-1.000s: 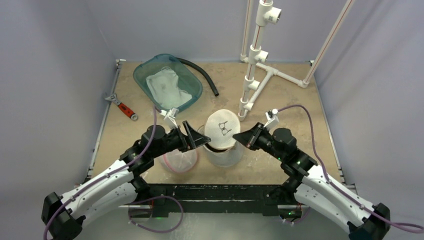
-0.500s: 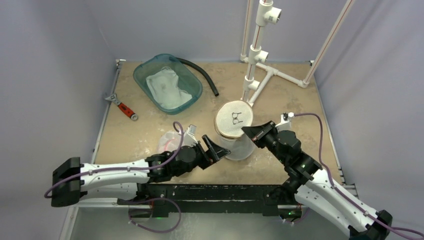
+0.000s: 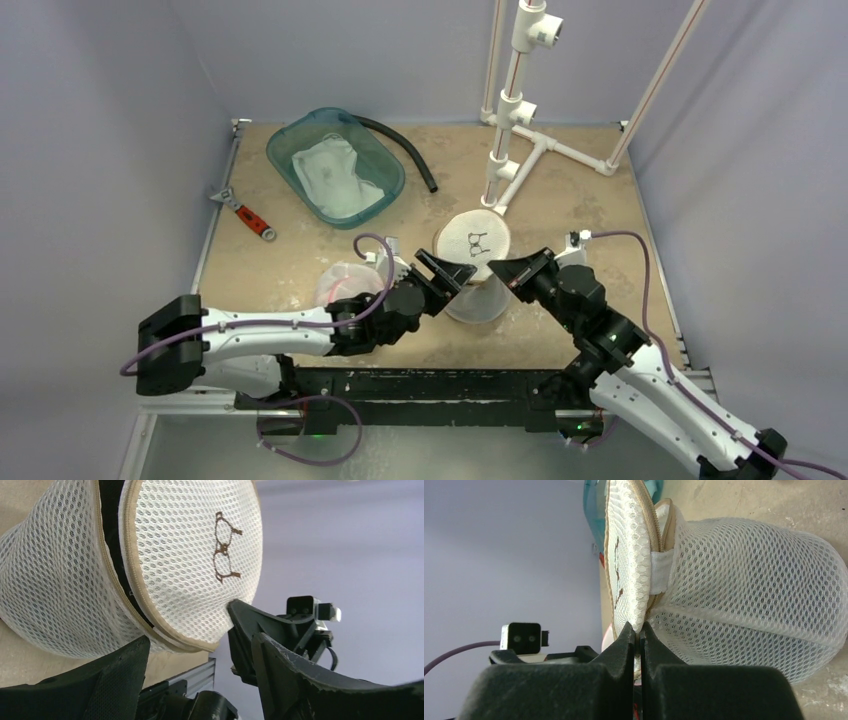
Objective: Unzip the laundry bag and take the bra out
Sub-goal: Unzip the laundry bag at the center of the board.
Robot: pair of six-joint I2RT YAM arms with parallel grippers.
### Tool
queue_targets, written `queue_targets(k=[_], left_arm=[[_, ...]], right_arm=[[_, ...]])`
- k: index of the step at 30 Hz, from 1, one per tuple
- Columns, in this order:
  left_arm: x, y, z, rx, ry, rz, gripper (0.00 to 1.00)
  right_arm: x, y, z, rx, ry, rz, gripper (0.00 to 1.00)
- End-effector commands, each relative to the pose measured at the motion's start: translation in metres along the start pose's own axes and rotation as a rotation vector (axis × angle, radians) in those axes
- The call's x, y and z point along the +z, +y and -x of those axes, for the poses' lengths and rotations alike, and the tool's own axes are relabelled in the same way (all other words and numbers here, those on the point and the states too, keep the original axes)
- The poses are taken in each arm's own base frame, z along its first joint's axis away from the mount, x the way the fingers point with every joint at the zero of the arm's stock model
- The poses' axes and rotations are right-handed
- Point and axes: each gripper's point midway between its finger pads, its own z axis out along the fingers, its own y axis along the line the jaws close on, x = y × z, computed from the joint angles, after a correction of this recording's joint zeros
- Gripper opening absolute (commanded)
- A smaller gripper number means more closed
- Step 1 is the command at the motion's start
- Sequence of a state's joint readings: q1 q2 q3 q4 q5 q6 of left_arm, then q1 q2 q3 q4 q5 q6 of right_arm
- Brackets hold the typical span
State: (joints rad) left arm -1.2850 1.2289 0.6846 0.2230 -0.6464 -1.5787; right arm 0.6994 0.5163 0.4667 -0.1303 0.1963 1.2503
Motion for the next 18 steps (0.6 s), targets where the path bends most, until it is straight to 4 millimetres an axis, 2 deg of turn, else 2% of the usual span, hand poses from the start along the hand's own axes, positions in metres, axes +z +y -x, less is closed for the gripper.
queue_targets(k=[1, 5, 7, 12, 14, 16, 18], left_arm=[[0.011, -0.016, -0.004, -0.043, -0.024, -0.026, 0.71], [0.019, -0.012, -0.007, -0.052, -0.016, -0.025, 0.61], [0.024, -0.010, -0.006, -0.053, -0.008, -0.023, 0.49], [0.027, -0.002, 0.004, -0.042, -0.018, -0.001, 0.10], [0.025, 0.003, 0.013, -0.049, -0.026, 0.007, 0.00], [0.021, 0.007, 0.025, -0.073, -0.037, 0.006, 0.00], [0.016, 0.011, 0.036, -0.097, -0.044, 0.007, 0.00]], right_arm=[[-0.002, 0.006, 0.006, 0.004, -0.026, 0.023, 0.00], [-0.003, 0.012, 0.006, -0.023, -0.019, 0.041, 0.00], [-0.004, 0.015, 0.005, -0.051, -0.009, 0.046, 0.00], [-0.011, 0.030, 0.000, -0.222, 0.040, 0.115, 0.01], [-0.014, 0.031, -0.001, -0.297, 0.058, 0.109, 0.27], [-0.018, 0.031, 0.000, -0.377, 0.070, 0.105, 0.50], [-0.024, 0.034, 0.004, -0.463, 0.071, 0.115, 0.62]])
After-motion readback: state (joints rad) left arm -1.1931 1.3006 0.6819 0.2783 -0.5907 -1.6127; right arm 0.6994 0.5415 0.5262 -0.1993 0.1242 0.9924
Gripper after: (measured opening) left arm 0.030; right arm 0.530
